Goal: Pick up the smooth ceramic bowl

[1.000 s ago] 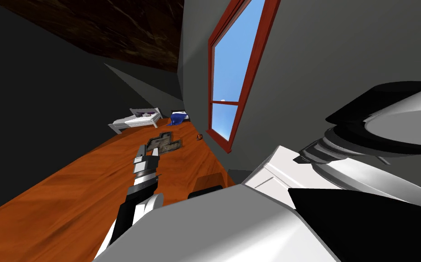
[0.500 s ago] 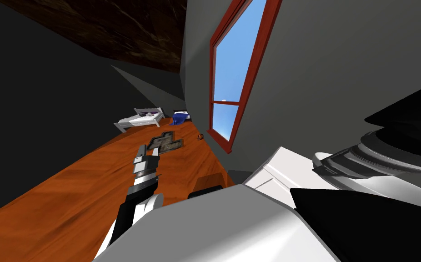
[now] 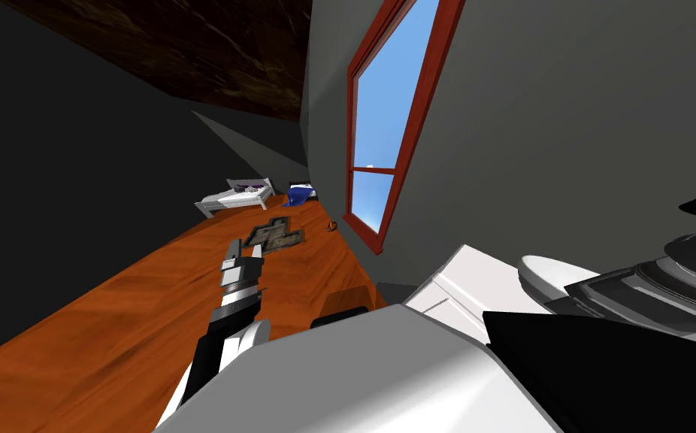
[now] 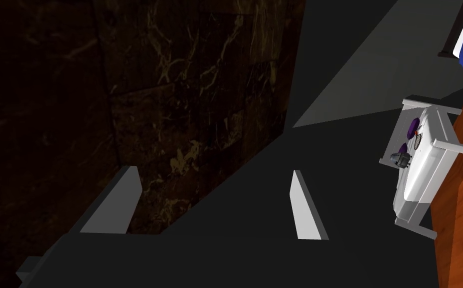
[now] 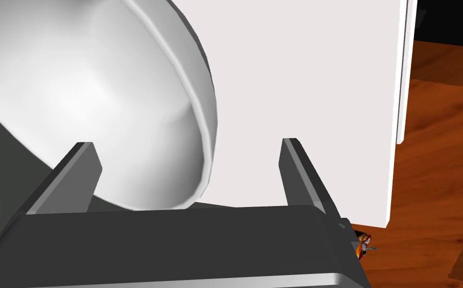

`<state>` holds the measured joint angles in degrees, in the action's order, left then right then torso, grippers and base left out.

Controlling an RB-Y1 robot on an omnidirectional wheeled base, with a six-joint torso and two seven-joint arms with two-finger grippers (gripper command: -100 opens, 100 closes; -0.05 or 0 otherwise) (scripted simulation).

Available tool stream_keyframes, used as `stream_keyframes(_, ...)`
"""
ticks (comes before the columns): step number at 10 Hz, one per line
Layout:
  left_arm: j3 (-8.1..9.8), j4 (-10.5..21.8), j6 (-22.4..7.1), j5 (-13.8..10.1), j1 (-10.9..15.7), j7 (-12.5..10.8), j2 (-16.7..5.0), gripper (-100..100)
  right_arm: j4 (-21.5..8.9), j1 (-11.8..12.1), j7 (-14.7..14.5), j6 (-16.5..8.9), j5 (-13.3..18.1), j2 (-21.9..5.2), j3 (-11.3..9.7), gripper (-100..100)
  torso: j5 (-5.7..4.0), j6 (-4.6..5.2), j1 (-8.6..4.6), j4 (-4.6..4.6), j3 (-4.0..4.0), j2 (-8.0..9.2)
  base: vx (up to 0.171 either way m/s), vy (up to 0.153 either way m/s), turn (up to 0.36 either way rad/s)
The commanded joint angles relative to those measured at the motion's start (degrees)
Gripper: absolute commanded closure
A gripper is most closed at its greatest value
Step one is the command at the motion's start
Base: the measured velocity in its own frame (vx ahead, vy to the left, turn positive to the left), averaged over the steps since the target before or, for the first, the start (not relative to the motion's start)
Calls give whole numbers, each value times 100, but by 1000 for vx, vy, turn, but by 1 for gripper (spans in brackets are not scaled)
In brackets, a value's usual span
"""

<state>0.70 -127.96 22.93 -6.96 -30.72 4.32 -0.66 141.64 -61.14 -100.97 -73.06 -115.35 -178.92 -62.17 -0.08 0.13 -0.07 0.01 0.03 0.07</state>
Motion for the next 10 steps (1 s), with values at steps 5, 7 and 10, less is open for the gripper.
stream_keyframes(5,0,0,0,0,1,0,0,0,87,219,596,174,247,193,-128,-100,0,-1,-3,5,14,24,-54,-14,126)
stream_keyframes(7,0,0,0,0,1,0,0,0,122,307,834,243,346,269,-179,-100,1,-1,4,6,14,23,-63,-4,125)
stream_keyframes(10,0,0,0,0,1,0,0,0,174,438,1190,346,494,384,-257,-100,1,0,4,5,12,21,-62,-8,135)
